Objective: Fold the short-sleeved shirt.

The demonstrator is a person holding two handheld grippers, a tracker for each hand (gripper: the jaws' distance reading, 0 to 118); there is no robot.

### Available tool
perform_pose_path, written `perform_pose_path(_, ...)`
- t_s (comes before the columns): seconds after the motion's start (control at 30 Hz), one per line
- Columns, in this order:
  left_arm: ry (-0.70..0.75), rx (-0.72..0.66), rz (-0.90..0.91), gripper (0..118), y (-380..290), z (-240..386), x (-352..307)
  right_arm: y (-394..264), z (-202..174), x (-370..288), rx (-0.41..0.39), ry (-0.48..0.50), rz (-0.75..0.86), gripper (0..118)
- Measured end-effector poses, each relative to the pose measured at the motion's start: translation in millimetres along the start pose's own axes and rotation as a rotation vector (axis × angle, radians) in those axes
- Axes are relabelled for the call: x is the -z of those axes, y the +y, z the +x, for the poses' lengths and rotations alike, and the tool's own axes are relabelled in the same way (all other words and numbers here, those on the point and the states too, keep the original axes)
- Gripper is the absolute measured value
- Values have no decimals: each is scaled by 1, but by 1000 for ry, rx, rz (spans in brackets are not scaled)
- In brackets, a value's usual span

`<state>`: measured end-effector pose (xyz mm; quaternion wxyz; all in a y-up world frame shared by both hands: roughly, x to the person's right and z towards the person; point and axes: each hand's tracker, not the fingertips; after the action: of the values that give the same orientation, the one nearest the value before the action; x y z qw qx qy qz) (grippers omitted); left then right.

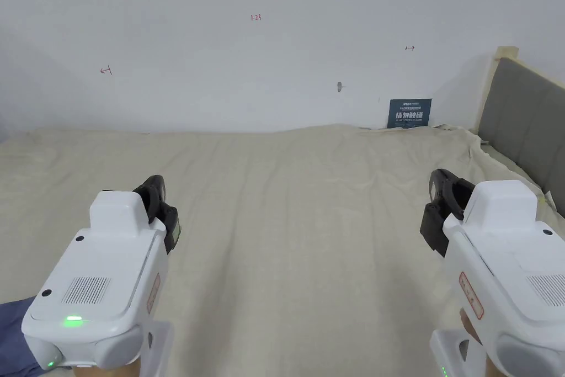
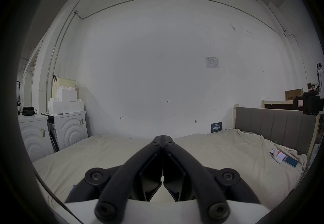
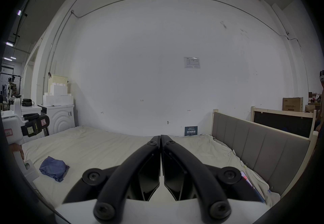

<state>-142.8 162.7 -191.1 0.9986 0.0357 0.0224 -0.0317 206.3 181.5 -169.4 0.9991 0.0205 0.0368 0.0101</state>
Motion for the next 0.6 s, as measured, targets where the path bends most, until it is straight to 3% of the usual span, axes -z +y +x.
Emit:
perform_pose_path(0.13,6,12,8,0,-1,0,-1,0,0,-1,-2,0,7,0)
perform_pose_path(0.2,5,10,8,10,0,0,-1,0,0,-1,-1,-2,8,5)
perform_pose_path(0.23,10,6,2,18,0,-1,-1,-1,0,-1,1,-5,9,17)
perform_pose_path(0.27,10,0,-5,34,0,-2,0,-1,0,-1,2,-7,8,43)
perform_pose_path(0.33,20,-9,-12,65,0,-3,1,0,1,0,6,3,0,74)
perform_pose_path(0.47,36,-40,-7,113,-1,-6,1,0,-1,-2,7,-8,3,94)
perform_pose_path(0.5,37,-50,-4,118,-1,-6,0,0,0,-2,13,-5,1,98)
perform_pose_path(0.6,18,-71,14,118,-1,-9,-3,-2,1,0,19,-2,-3,118)
